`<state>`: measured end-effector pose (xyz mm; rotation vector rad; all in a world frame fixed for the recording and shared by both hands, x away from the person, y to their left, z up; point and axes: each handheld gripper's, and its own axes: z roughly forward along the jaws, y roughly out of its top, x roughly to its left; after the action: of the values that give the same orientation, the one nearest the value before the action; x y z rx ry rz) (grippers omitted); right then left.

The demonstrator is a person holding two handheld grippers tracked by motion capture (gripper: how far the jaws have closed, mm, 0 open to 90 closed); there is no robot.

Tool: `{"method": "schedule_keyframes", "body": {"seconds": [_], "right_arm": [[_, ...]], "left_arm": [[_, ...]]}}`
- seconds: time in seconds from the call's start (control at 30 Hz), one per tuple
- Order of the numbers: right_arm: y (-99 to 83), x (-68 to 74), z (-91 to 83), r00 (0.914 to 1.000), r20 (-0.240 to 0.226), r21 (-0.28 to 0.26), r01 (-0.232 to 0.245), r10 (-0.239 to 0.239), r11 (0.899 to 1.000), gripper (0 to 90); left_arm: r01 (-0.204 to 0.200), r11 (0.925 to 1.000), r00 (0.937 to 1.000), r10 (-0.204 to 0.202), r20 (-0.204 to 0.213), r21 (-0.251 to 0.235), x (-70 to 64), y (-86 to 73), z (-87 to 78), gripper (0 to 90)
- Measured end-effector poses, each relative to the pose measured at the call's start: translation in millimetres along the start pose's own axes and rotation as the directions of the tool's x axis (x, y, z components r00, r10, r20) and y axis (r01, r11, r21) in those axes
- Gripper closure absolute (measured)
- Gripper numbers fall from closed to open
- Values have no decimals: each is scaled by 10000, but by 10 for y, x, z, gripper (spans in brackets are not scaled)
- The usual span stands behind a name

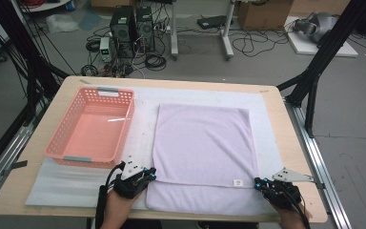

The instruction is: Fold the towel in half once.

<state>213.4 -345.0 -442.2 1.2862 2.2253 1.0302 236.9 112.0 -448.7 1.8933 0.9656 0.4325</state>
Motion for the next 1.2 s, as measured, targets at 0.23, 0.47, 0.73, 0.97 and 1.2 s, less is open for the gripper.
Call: {"method": "schedule_keyframes", "body": {"seconds": [0.23, 0.47, 0.73, 0.97, 1.2], "right_arm": [[11, -8, -55, 9997, -184, -226, -153, 149, 9996, 878], [7, 16, -176, 9984, -526, -445, -240, 217, 9987, 884], [-82, 107, -353, 9970, -779, -428, -72, 39, 9991, 886], [-167, 220, -511, 9954, -954, -377, 67, -102, 9993, 885], [-263, 327, -661, 9948, -940, -280, 375, -400, 9989, 885]], "left_arm": [[565, 9978, 9975, -550, 439, -348, -2, 27, -116, 872], [895, 9952, 9931, -861, 799, -399, -32, 19, -254, 874], [927, 9949, 9890, -874, 1192, -399, -80, -39, -502, 875], [801, 9964, 9857, -752, 1506, -264, -175, -141, -695, 874], [622, 9974, 9803, -681, 1856, 375, -253, -295, -773, 872]]}}
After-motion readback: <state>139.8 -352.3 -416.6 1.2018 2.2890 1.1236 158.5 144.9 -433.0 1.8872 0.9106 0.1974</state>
